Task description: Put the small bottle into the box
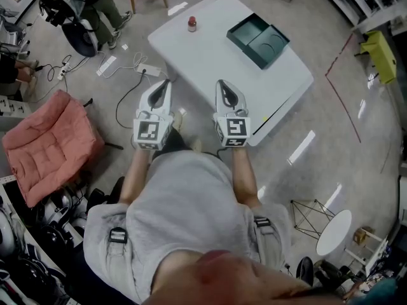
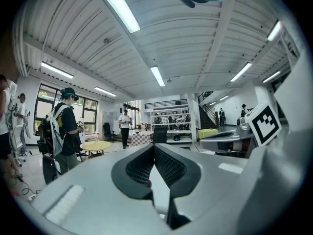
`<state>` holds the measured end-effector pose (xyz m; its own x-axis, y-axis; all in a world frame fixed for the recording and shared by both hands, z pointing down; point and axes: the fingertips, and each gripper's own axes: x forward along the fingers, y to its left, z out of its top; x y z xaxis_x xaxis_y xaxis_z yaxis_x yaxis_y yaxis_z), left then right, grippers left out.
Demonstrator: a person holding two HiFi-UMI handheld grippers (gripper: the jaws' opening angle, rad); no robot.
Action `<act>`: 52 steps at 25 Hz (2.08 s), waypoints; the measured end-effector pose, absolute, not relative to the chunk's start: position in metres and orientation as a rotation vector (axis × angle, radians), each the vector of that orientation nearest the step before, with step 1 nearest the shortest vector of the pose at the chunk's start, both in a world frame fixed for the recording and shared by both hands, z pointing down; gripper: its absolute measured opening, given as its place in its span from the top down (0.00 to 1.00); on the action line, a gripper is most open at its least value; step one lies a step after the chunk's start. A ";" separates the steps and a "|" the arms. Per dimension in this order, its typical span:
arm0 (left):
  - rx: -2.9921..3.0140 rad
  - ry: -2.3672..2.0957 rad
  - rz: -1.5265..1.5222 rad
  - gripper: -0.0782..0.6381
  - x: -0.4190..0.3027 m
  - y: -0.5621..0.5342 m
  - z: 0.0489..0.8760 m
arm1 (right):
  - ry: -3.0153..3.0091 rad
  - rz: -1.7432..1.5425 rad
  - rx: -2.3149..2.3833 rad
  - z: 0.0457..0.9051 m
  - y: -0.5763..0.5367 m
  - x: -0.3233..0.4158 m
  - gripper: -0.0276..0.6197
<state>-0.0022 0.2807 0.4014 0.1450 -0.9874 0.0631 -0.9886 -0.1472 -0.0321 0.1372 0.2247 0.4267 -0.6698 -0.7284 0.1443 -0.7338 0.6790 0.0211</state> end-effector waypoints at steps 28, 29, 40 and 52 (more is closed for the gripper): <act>2.319 -1.953 0.185 0.88 -0.089 0.098 0.428 | -2.689 0.148 1.189 0.455 0.046 0.053 0.95; 2.320 -1.946 0.189 0.88 -0.092 0.090 0.429 | -2.685 0.151 1.186 0.457 0.039 0.049 0.95; 2.282 -1.873 0.228 0.88 -0.124 0.027 0.455 | -2.635 0.225 1.132 0.486 -0.020 0.006 0.95; 2.224 -1.798 0.287 0.88 -0.159 -0.025 0.506 | -2.555 0.282 1.091 0.538 -0.069 -0.031 0.95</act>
<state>-0.1593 -0.0255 0.5056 0.2118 -0.9246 0.3167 -0.9772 -0.1959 0.0815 -0.0309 -0.0693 0.5376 -0.6437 -0.6588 0.3894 -0.7279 0.6842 -0.0458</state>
